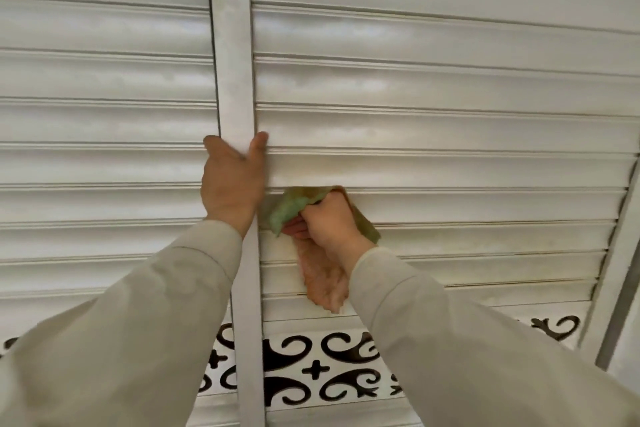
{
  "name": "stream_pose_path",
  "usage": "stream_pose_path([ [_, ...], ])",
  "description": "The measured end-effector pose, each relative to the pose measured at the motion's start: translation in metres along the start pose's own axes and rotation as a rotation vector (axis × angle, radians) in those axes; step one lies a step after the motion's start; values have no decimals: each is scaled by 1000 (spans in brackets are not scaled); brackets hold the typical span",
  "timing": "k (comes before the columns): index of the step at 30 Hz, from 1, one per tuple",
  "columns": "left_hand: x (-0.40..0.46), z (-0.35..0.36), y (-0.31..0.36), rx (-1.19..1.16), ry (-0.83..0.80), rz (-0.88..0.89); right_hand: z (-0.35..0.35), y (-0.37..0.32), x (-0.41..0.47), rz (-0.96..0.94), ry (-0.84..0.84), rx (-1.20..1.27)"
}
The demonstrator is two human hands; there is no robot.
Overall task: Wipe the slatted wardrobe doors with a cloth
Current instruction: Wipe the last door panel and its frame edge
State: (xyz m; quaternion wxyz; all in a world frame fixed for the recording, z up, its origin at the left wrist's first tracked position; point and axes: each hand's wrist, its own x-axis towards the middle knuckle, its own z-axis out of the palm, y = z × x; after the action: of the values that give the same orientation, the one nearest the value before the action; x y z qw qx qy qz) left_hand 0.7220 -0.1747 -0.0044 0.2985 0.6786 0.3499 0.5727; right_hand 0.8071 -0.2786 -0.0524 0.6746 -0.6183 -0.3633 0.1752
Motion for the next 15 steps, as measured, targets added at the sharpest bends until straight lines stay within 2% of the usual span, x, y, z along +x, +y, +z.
stream_pose_path([
  [4, 3, 0, -7, 49, 15, 74, 35, -3, 1, 2, -60, -39],
  [8, 8, -1, -13, 68, 16, 122, 17, -4, -1, 36, -15, -70],
  [10, 10, 1, -14, 51, 10, 135, -11, -5, -4, 38, 66, -59],
  [15, 6, 5, -16, -5, 21, 158, -86, -1, -16, 2, 425, -97],
])
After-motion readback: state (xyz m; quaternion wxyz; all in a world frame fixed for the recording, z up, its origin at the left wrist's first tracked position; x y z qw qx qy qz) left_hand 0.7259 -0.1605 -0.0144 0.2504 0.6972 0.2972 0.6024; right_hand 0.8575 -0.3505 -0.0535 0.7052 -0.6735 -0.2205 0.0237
